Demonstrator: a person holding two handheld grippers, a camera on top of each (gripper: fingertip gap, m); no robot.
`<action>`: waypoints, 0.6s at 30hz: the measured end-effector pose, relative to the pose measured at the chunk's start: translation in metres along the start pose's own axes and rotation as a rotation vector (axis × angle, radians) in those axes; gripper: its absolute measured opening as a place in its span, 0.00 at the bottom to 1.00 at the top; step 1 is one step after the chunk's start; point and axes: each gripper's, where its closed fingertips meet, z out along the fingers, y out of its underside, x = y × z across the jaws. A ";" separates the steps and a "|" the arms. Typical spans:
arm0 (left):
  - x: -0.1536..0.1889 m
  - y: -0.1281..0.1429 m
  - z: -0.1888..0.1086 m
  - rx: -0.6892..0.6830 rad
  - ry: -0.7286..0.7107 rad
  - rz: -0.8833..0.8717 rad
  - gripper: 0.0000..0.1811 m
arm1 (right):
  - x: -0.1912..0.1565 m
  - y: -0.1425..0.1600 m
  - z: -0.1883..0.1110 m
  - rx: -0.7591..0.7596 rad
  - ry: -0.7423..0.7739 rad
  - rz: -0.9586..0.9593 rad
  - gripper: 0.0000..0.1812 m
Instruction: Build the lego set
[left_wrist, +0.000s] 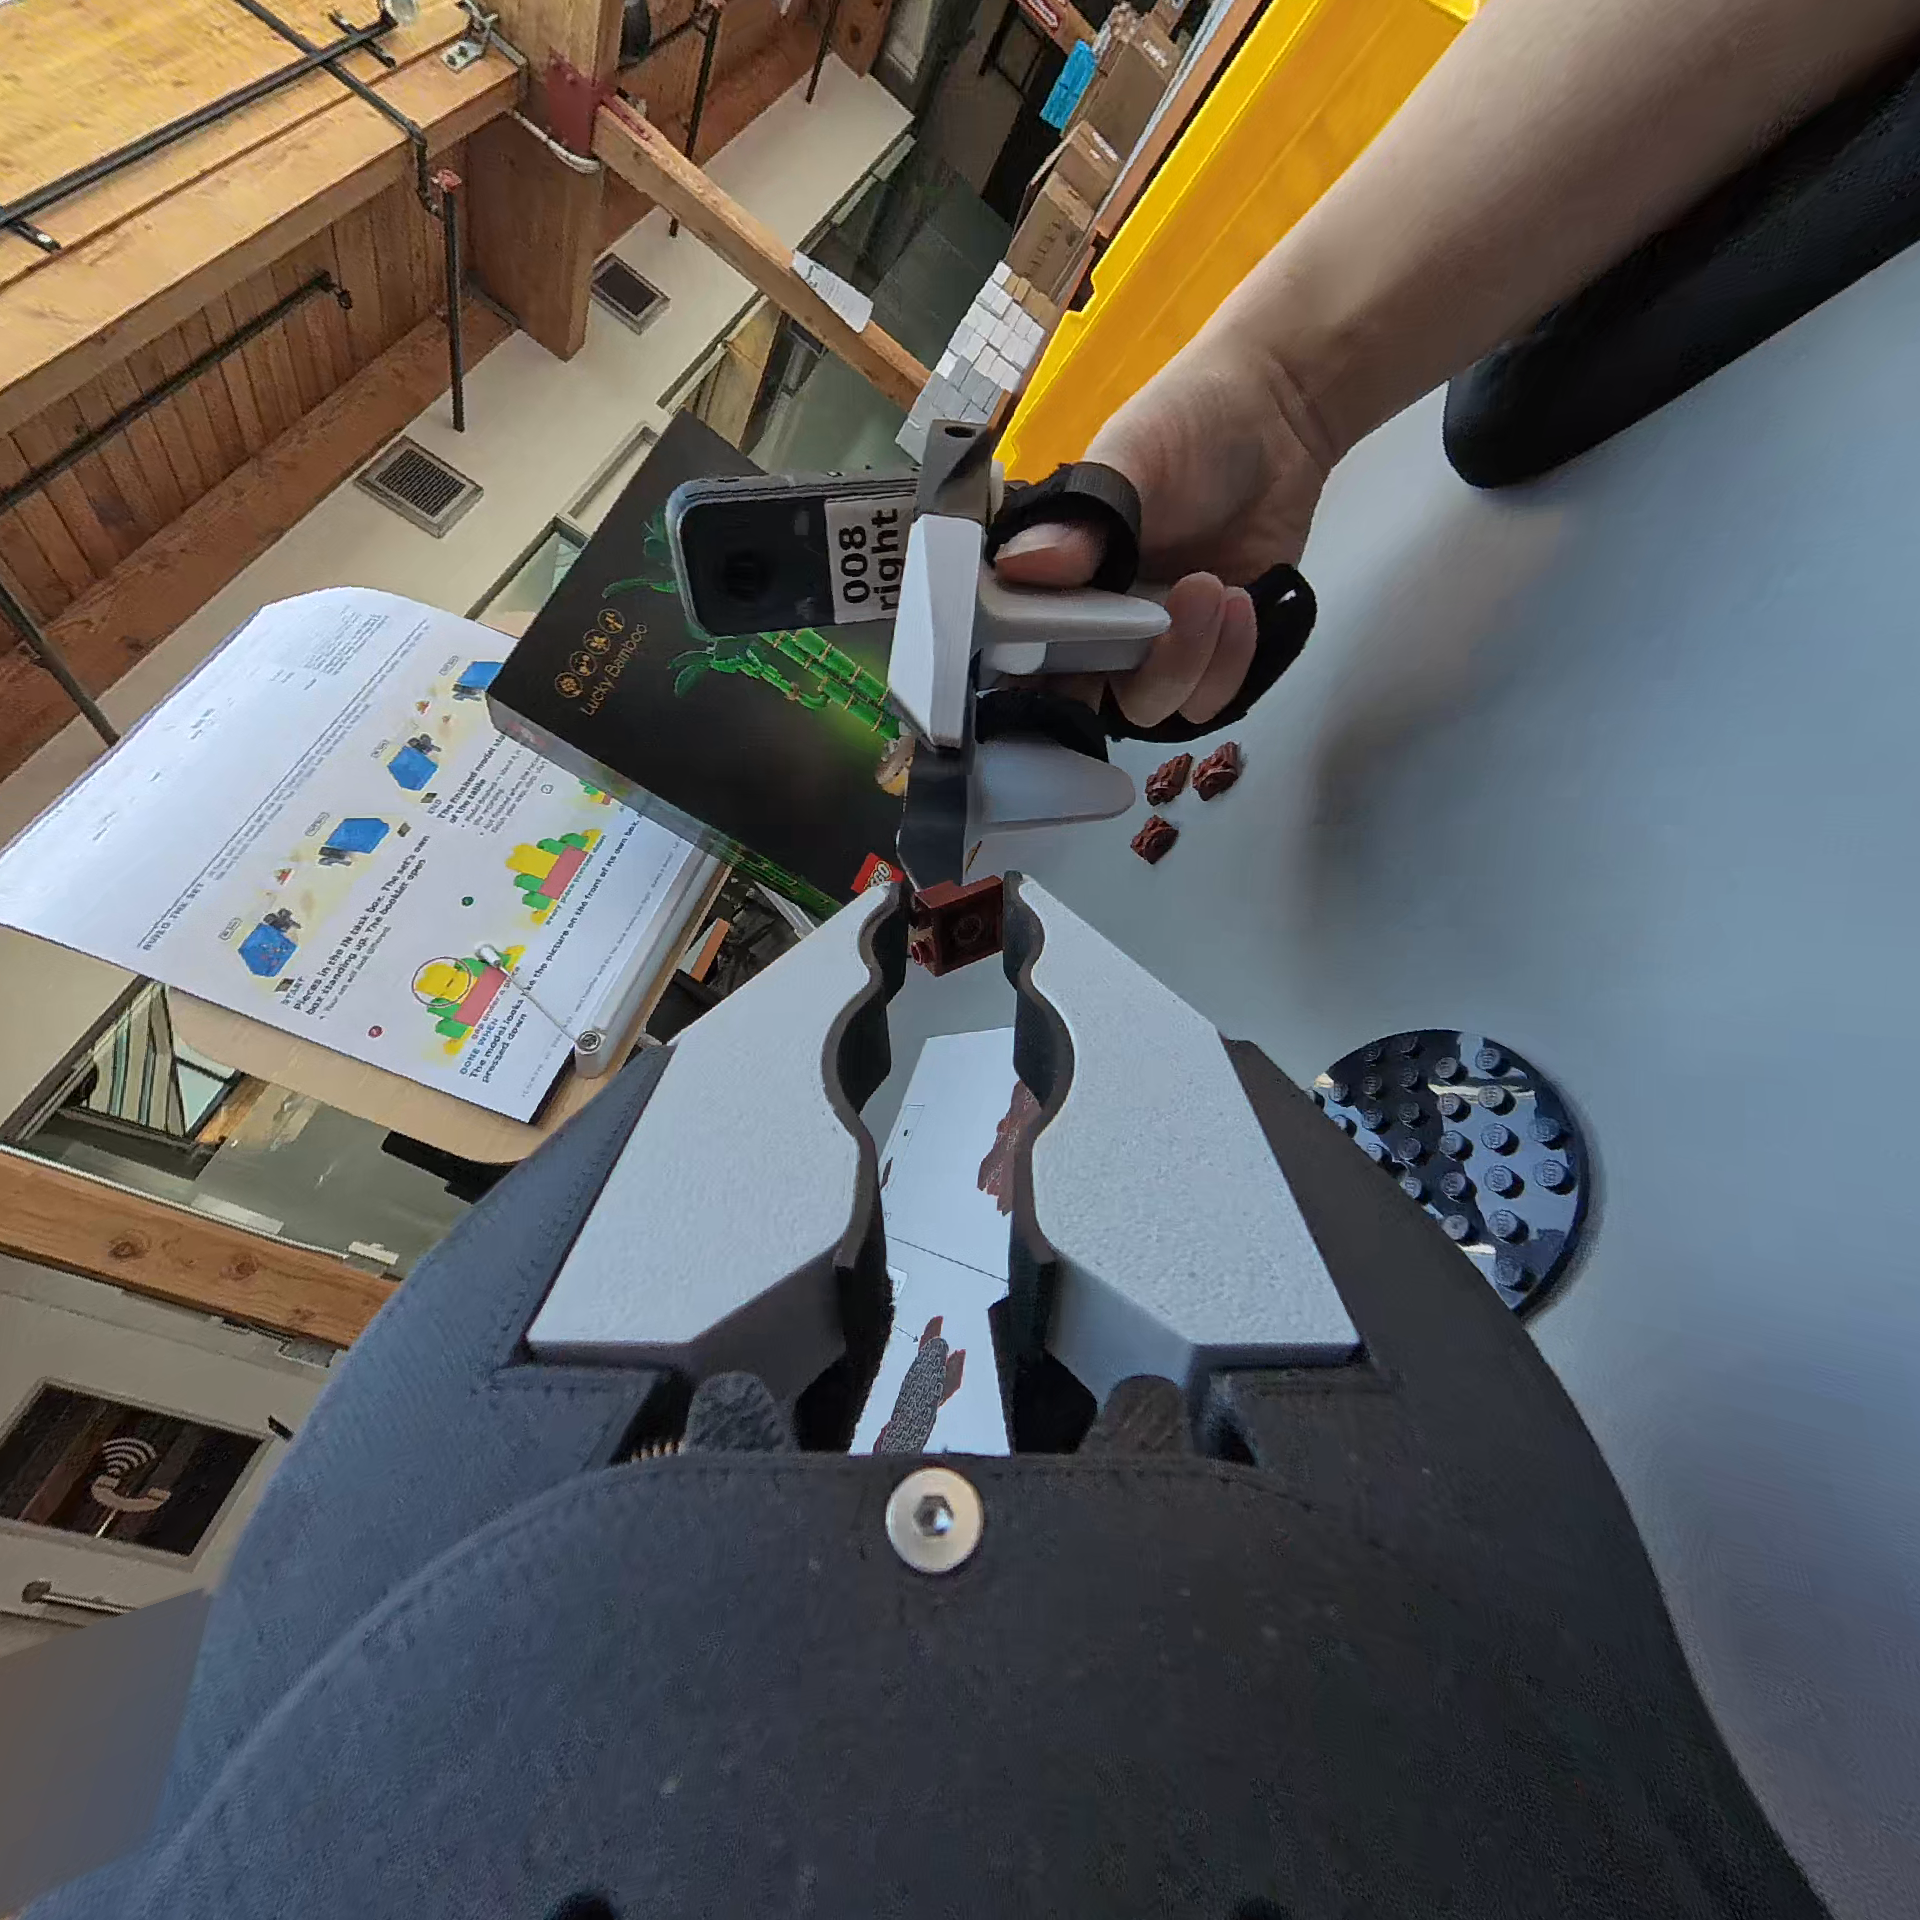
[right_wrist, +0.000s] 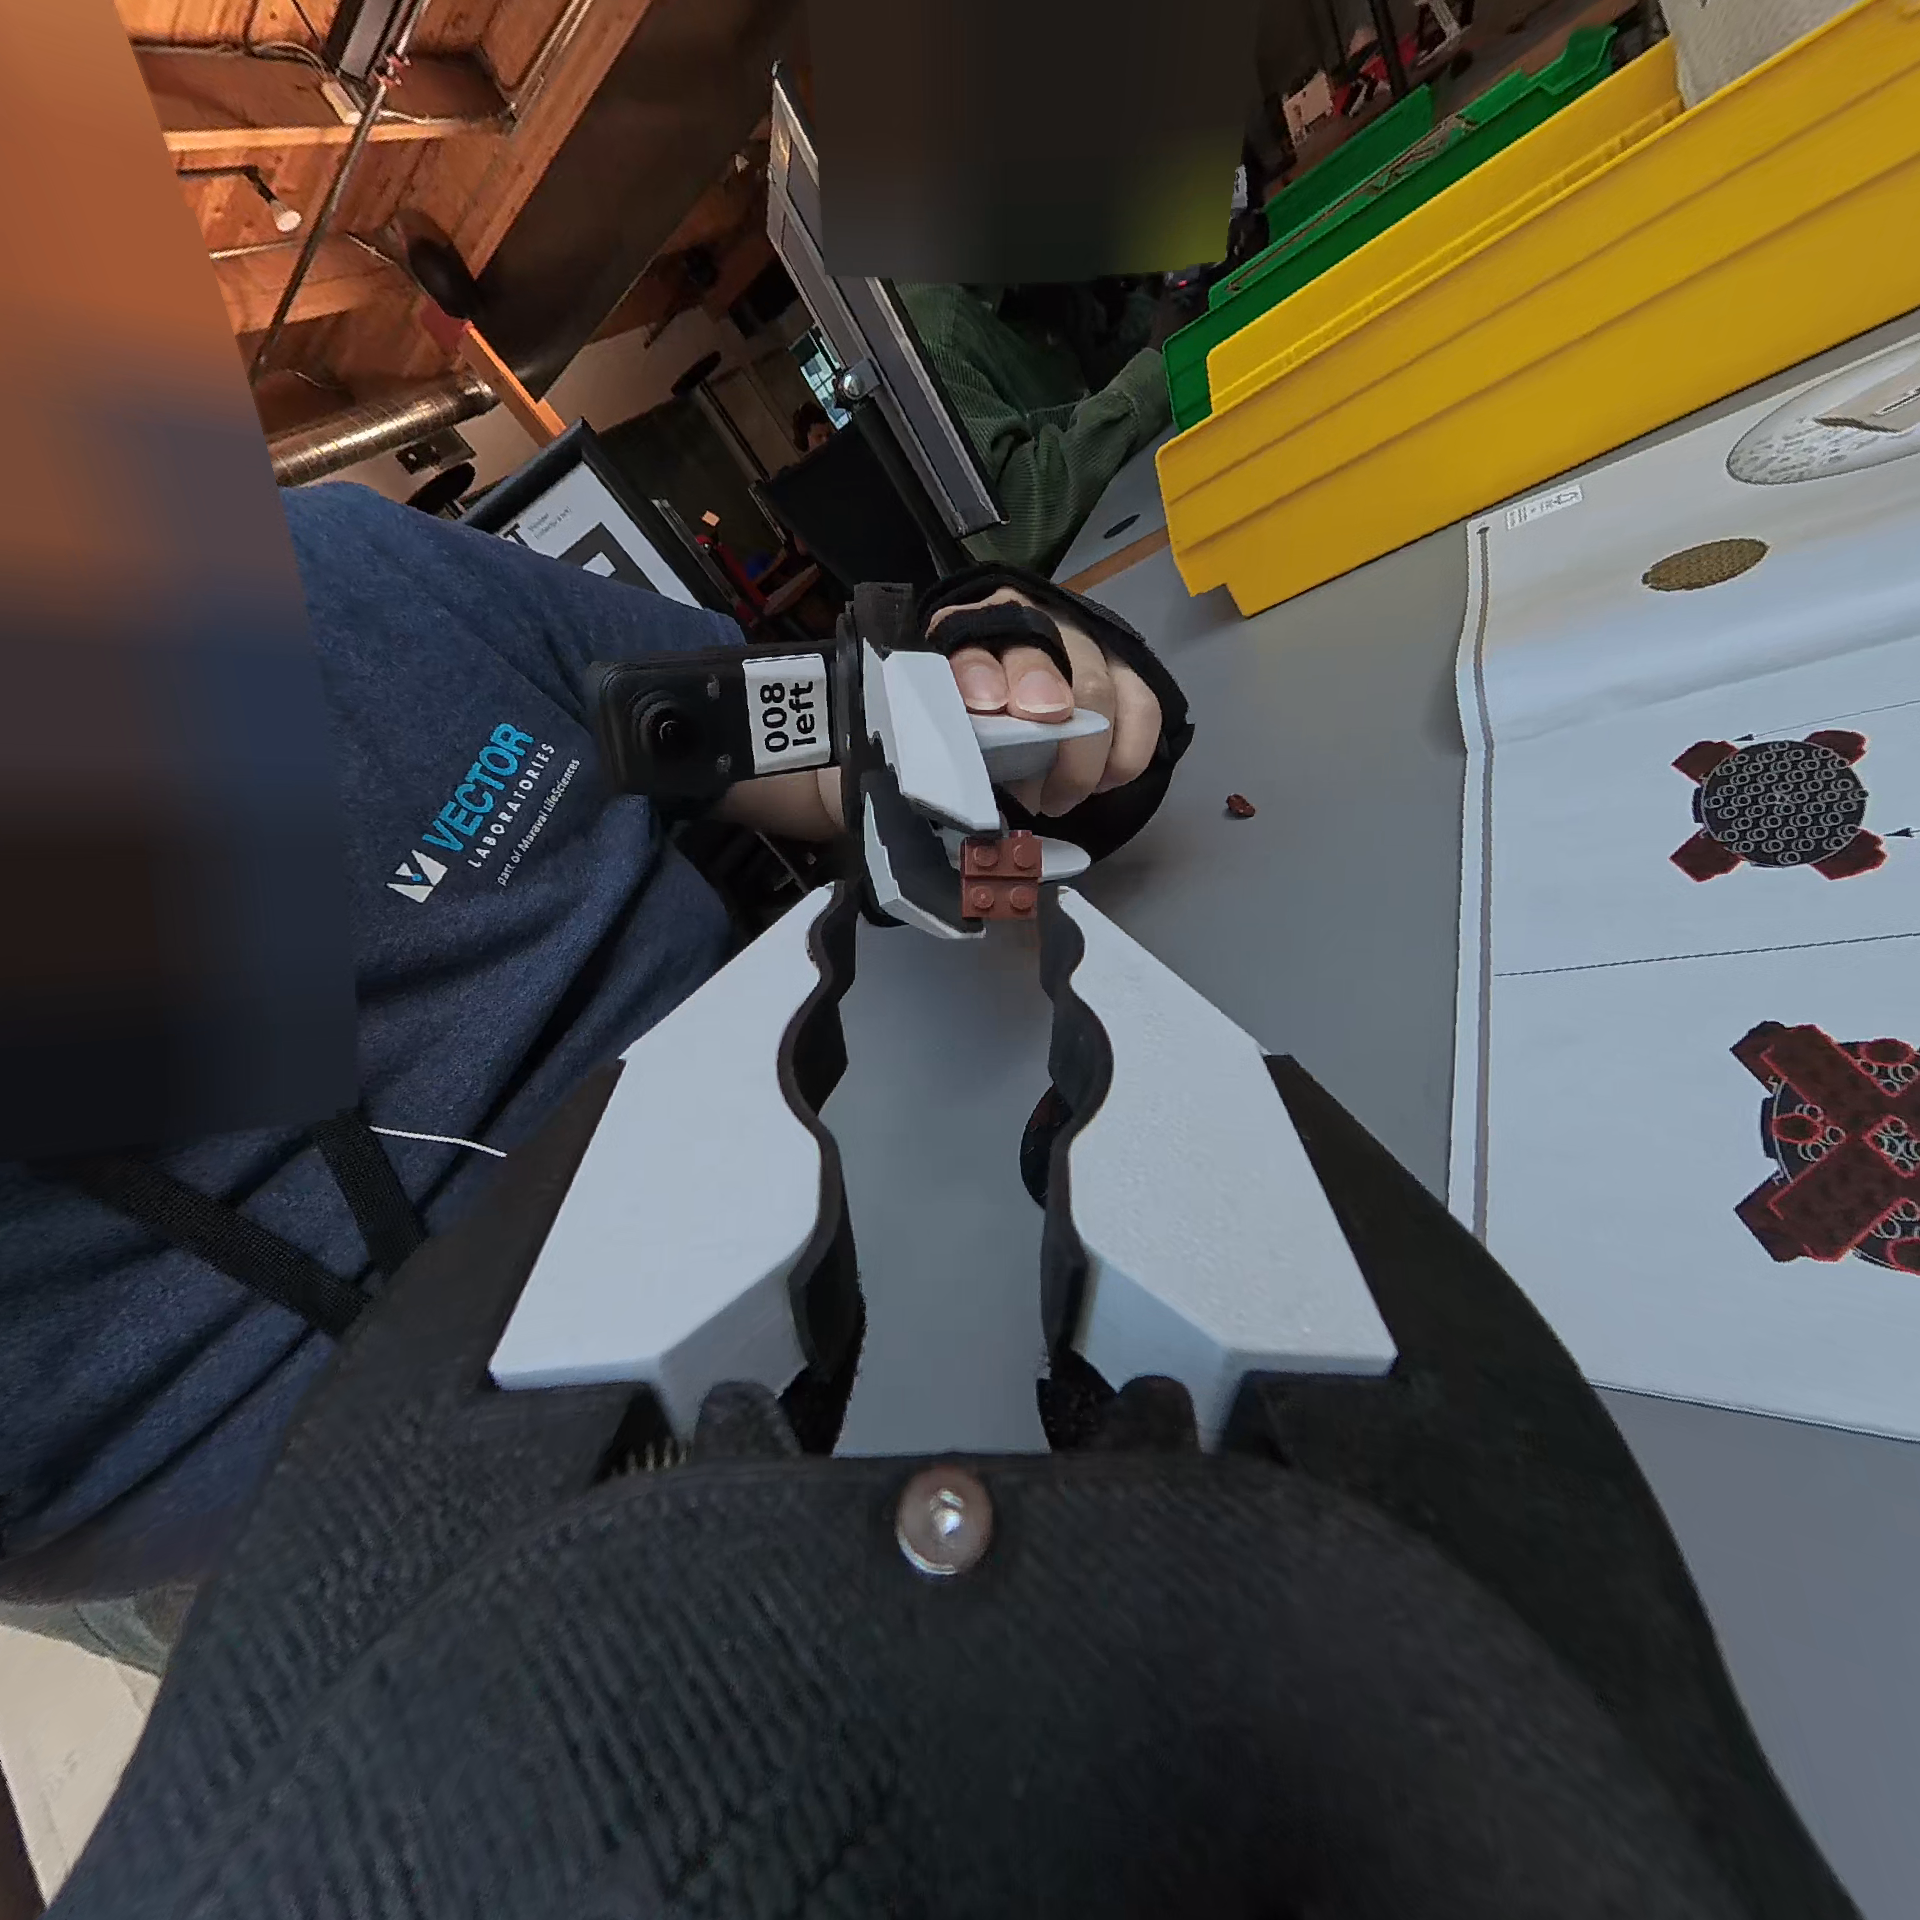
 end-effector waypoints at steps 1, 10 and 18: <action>-0.003 0.001 -0.001 -0.003 -0.013 -0.007 0.09 | 0.001 0.000 0.001 0.003 0.002 -0.004 0.19; -0.012 -0.002 -0.005 0.011 -0.064 -0.021 0.09 | 0.008 -0.005 0.015 0.062 0.005 0.008 0.15; -0.011 -0.004 -0.006 0.033 -0.048 -0.043 0.09 | 0.003 -0.004 0.018 0.049 -0.044 0.067 0.08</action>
